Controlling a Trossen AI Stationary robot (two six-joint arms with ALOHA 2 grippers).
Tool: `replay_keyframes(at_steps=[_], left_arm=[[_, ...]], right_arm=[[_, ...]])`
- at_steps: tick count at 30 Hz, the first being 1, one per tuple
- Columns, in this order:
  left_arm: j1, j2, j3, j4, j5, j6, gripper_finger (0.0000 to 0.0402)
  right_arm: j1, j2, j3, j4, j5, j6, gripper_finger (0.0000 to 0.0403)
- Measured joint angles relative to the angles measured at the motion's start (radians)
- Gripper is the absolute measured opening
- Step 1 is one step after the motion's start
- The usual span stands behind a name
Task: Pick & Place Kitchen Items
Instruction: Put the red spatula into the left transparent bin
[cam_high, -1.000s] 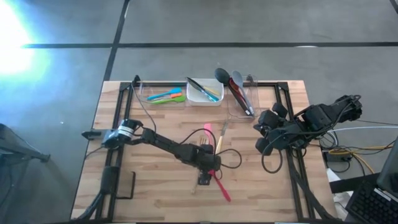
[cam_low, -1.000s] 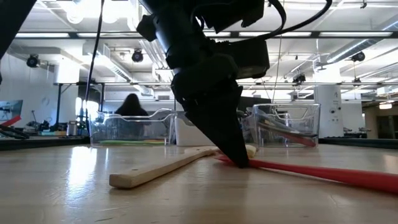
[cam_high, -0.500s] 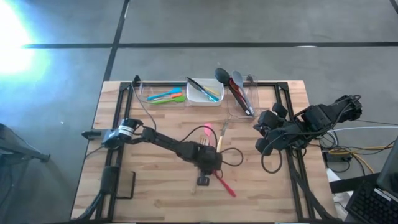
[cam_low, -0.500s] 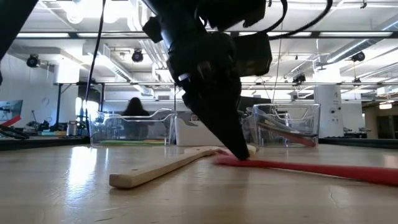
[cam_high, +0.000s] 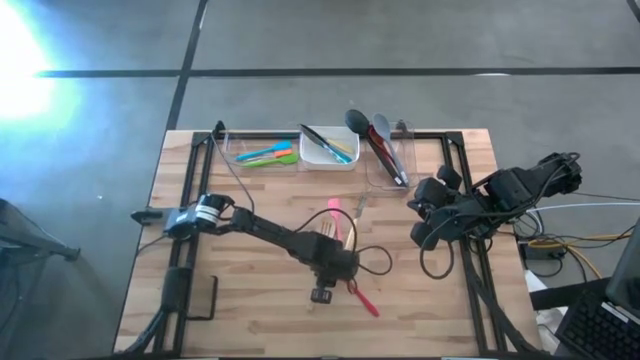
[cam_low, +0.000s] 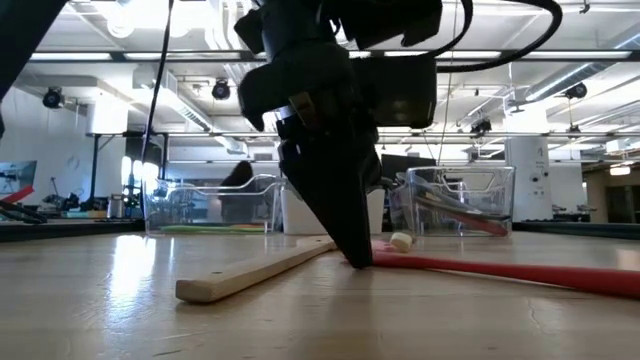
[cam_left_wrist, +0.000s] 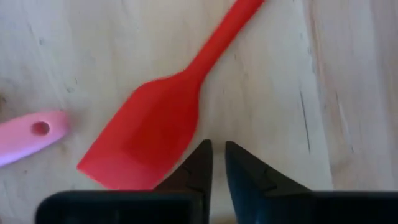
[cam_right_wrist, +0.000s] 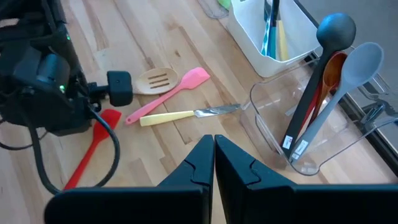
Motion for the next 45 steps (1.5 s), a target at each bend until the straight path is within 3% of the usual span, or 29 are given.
replay_keyframes(at_steps=[6, 13, 18, 30, 45], left_arm=[[-0.025, -0.007, 0.036, -0.088, -0.087, 0.039, 0.0132], [-0.028, -0.009, 0.057, -0.089, -0.188, -0.058, 0.0250], [-0.018, -0.010, 0.057, -0.080, -0.266, -0.084, 0.0300], [0.060, -0.010, 0.058, -0.013, -0.116, -0.244, 0.0312], [0.071, -0.011, 0.009, 0.067, -0.084, -0.292, 0.0309]], right_arm=[[0.000, 0.000, -0.012, 0.000, 0.000, -0.006, 0.0008], [0.000, 0.000, -0.019, 0.001, 0.000, -0.005, 0.0008], [0.000, 0.000, -0.019, 0.002, -0.001, -0.001, 0.0008], [0.000, 0.000, -0.019, 0.010, -0.001, -0.001, 0.0008], [0.000, 0.000, -0.019, 0.009, 0.000, -0.009, 0.0008]])
